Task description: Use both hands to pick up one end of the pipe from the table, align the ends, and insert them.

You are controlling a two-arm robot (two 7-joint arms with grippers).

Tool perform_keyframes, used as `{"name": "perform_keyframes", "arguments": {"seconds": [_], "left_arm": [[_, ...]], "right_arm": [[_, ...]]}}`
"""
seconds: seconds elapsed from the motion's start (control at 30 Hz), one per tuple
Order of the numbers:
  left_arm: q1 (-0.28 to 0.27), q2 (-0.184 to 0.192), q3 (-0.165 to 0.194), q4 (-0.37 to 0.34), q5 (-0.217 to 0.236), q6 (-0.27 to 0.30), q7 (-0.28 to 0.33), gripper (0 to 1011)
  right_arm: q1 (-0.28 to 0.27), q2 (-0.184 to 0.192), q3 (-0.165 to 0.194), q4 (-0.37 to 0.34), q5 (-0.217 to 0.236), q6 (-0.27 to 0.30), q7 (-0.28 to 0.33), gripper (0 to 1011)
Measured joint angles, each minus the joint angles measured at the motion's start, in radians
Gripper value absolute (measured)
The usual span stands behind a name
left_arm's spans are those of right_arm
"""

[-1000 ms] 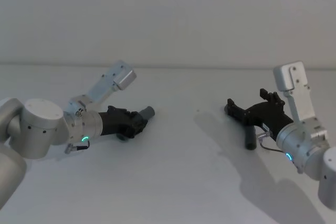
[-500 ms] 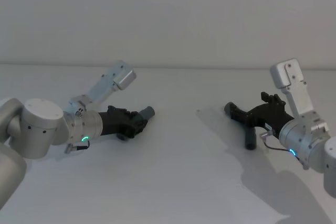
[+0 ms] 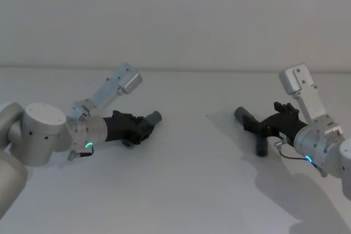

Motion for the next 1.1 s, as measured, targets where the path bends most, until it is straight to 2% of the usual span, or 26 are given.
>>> {"name": "perform_keyframes", "arguments": {"seconds": [0.67, 1.1], "left_arm": [[0.000, 0.000, 0.000, 0.000, 0.000, 0.000, 0.000, 342], [0.000, 0.000, 0.000, 0.000, 0.000, 0.000, 0.000, 342]], "right_arm": [[0.029, -0.017, 0.004, 0.038, -0.002, 0.111, 0.023, 1002], [0.038, -0.038, 0.007, 0.049, -0.005, 0.150, 0.020, 1002]]}}
